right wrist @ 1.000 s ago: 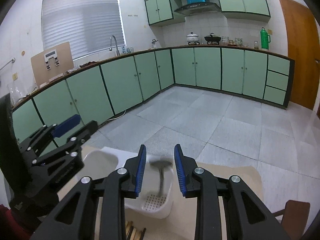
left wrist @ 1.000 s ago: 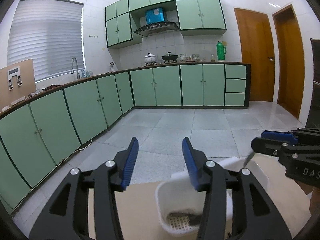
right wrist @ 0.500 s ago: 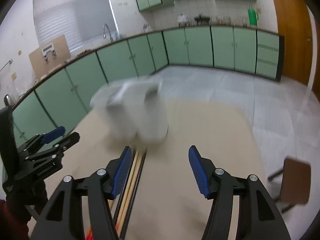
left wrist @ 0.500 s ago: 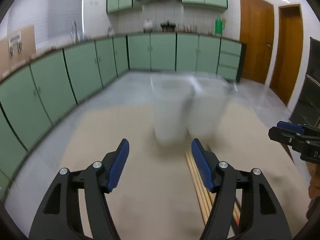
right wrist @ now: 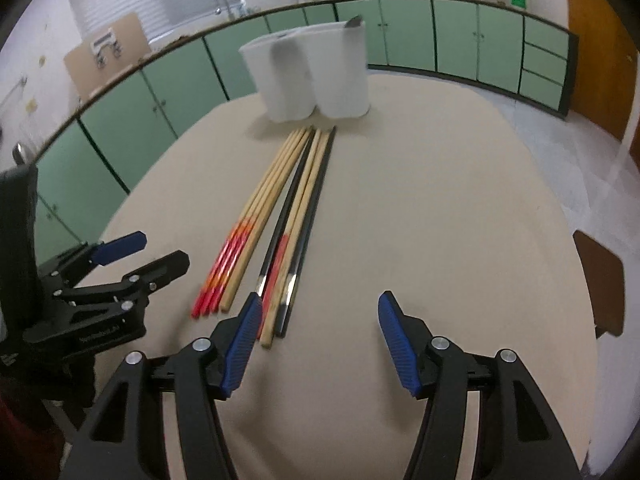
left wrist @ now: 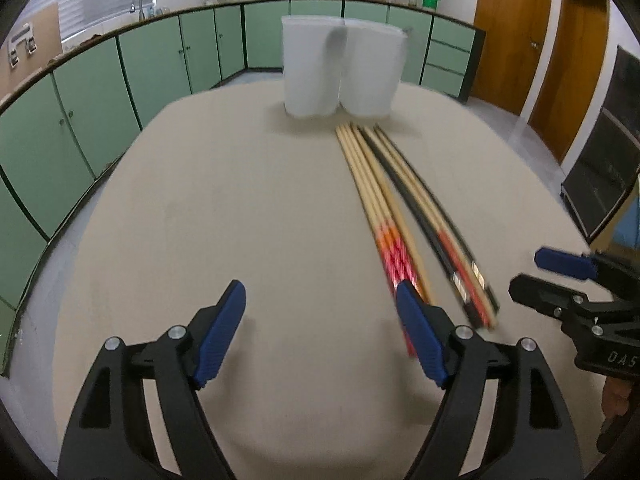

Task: Organize utensils
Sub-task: 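Move both tools back over the chopsticks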

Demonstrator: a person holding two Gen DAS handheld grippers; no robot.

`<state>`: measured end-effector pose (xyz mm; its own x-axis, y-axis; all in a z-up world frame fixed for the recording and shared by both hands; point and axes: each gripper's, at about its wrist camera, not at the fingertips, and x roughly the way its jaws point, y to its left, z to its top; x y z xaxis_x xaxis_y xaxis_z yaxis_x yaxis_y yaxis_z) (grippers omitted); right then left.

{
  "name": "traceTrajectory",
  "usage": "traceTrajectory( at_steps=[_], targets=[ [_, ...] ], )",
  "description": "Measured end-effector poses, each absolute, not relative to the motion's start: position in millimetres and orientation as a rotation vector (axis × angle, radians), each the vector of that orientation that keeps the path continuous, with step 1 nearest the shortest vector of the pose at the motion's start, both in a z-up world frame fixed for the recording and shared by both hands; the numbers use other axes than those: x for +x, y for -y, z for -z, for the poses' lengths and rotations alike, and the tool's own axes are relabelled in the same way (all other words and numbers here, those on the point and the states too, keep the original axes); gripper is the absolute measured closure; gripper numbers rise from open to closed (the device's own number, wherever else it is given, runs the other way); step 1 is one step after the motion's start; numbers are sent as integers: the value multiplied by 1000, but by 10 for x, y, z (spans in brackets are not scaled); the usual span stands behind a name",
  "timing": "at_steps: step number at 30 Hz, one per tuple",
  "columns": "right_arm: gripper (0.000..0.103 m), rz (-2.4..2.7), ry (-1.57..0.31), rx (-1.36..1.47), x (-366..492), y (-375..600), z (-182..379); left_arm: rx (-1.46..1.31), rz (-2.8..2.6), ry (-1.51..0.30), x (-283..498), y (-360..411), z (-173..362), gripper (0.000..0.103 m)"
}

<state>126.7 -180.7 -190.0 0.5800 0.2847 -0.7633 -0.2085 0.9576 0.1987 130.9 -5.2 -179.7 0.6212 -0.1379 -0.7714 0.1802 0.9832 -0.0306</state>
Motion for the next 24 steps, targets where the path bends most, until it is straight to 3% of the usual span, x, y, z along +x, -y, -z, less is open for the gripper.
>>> traceTrajectory(
  at_steps=[19, 22, 24],
  targets=[
    [44, -184, -919, 26, 1159, 1828, 2040, 71, 177, -897, 1121, 100, 1880, 27],
    [50, -232, -907, 43, 1103, 1791, 2033, 62, 174, -898, 1089, 85, 1881, 27],
    [60, -251, -906, 36, 1079, 1731, 2048, 63, 171, -898, 1060, 87, 1885, 27]
  ],
)
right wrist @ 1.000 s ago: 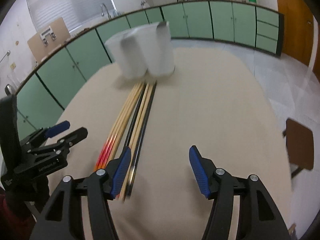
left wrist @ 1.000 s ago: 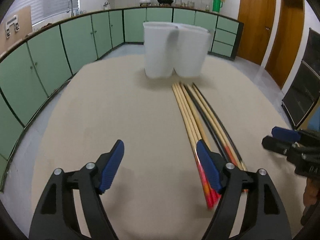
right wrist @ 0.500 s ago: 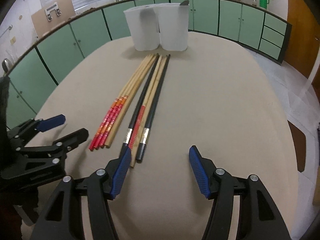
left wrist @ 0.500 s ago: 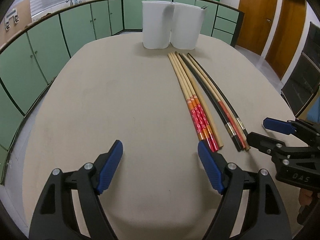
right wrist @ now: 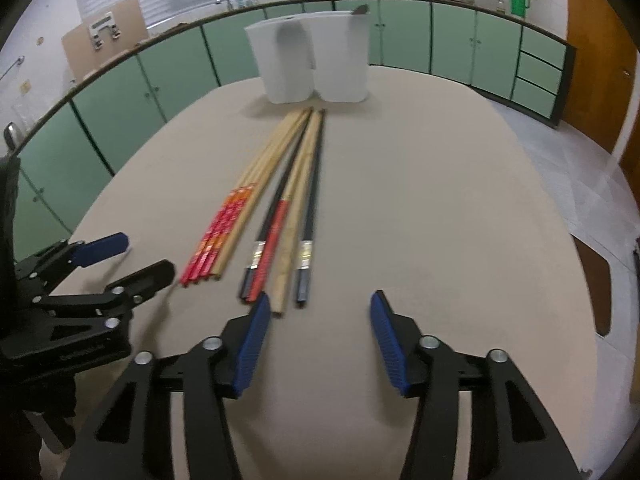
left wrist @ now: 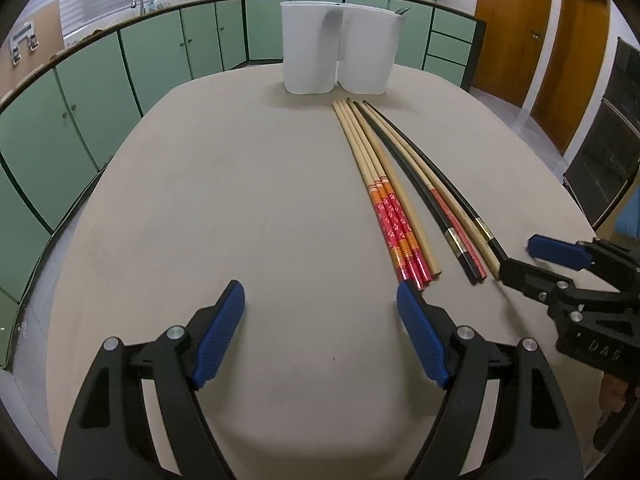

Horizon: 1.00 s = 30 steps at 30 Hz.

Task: Organize utensils
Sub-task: 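Move both tools back over the chopsticks, then grasp a black chopstick with the right tool while the left tool grasps a red chopstick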

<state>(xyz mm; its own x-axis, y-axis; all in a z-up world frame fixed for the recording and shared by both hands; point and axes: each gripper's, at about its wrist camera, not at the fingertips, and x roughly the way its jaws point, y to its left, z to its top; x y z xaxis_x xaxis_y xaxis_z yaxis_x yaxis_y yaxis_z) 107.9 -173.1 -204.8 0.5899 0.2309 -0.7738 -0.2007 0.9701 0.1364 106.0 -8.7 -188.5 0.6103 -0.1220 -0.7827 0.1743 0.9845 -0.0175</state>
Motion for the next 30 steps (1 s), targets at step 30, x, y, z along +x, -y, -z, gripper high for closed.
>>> traceTrajectory(
  at_steps=[30],
  targets=[
    [65, -235, -881, 10, 1064, 1697, 2059, 58, 164, -897, 1038, 49, 1900, 26]
  ],
)
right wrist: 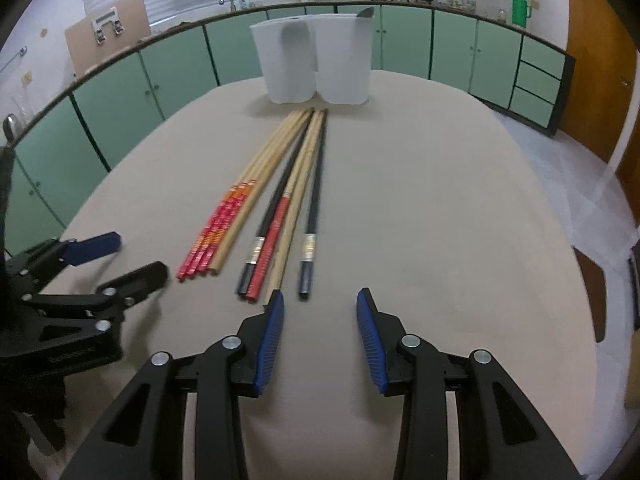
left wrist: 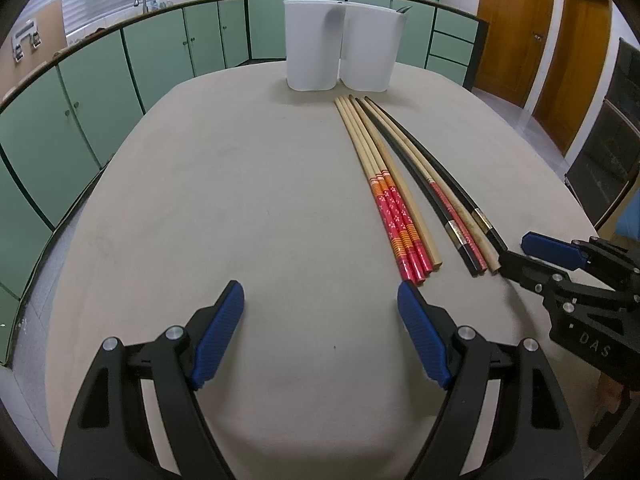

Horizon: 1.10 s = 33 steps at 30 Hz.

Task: Organize utensils
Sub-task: 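Grasp a black chopstick with the right tool while the left tool grasps a red chopstick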

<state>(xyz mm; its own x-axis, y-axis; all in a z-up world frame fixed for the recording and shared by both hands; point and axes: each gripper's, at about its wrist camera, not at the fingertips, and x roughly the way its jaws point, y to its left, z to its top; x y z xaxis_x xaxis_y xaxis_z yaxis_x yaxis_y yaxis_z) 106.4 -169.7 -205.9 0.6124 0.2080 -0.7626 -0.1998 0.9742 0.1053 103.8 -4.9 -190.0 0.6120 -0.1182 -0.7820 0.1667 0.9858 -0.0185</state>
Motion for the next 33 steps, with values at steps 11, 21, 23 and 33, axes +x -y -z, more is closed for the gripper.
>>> traceTrajectory(
  at_steps=[11, 21, 23, 33],
  targets=[
    [95, -279, -867, 28, 1138, 1641, 2071, 63, 181, -892, 1021, 99, 1900, 26],
    [97, -236, -873, 72, 1102, 1858, 2072, 88, 170, -915, 1086, 197, 1951, 25],
    [97, -235, -873, 75, 1098, 1881, 2074, 83, 133, -917, 1105, 164, 1951, 25],
    [96, -238, -870, 71, 1118, 1869, 2084, 65, 90, -915, 1133, 74, 1928, 30]
  ],
)
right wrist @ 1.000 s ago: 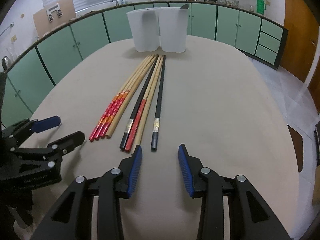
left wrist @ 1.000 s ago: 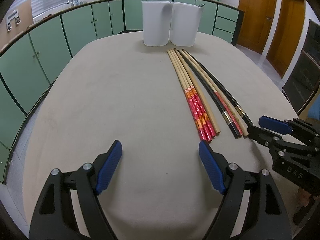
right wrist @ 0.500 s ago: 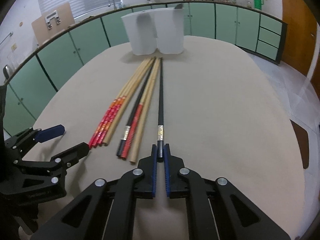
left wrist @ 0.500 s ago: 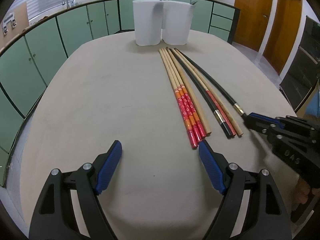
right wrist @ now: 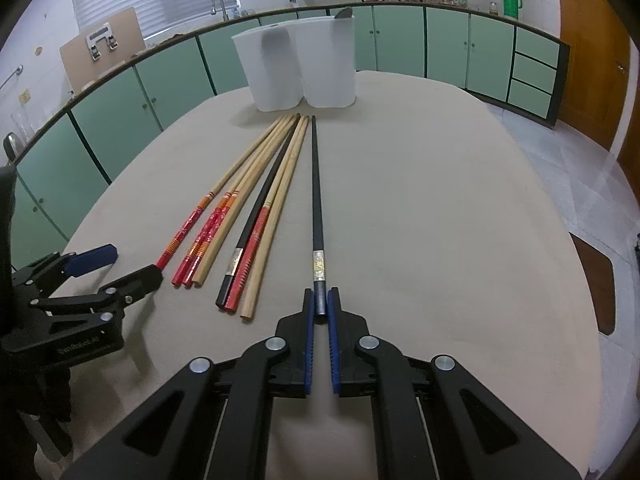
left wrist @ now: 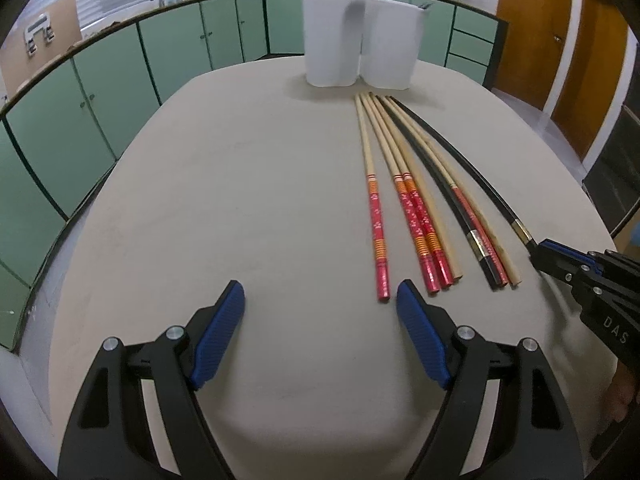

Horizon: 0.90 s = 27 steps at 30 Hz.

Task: Organize utensils
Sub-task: 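Grasp a black chopstick with the right tool while the left tool grasps a red chopstick, then carry the black chopstick into the holder with the right tool while the left tool inserts the red one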

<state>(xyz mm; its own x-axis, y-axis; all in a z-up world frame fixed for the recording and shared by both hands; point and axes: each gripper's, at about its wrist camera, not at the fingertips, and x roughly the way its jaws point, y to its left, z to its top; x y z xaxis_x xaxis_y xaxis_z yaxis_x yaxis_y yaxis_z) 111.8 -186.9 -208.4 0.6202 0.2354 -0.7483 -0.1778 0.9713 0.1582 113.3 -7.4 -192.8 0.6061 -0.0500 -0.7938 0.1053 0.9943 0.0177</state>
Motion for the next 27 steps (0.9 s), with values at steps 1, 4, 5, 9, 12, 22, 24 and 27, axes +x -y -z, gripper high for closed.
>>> traceTrajectory(
  at_steps=[1, 4, 5, 9, 12, 22, 24, 27],
  targets=[
    [96, -239, -870, 70, 1118, 1867, 2086, 63, 96, -913, 1142, 91, 1924, 33],
    [96, -247, -870, 76, 1130, 1870, 2094, 60, 109, -907, 1174, 133, 1918, 44],
    [96, -249, -871, 80, 1137, 1875, 2096, 62, 113, -905, 1176, 151, 1918, 48],
    [96, -251, -870, 82, 1140, 1878, 2096, 86, 159, -894, 1153, 254, 1902, 81],
    [96, -252, -869, 85, 1137, 1879, 2098, 84, 190, -891, 1137, 326, 1902, 94],
    [97, -265, -847, 78, 1087, 1891, 1959, 73, 175, -852, 1046, 246, 1759, 98],
    [97, -269, -834, 77, 1073, 1908, 1887, 75, 169, -816, 990, 211, 1621, 98],
    [97, -275, -798, 74, 1041, 1942, 1717, 76, 165, -762, 940, 162, 1398, 98]
  ],
)
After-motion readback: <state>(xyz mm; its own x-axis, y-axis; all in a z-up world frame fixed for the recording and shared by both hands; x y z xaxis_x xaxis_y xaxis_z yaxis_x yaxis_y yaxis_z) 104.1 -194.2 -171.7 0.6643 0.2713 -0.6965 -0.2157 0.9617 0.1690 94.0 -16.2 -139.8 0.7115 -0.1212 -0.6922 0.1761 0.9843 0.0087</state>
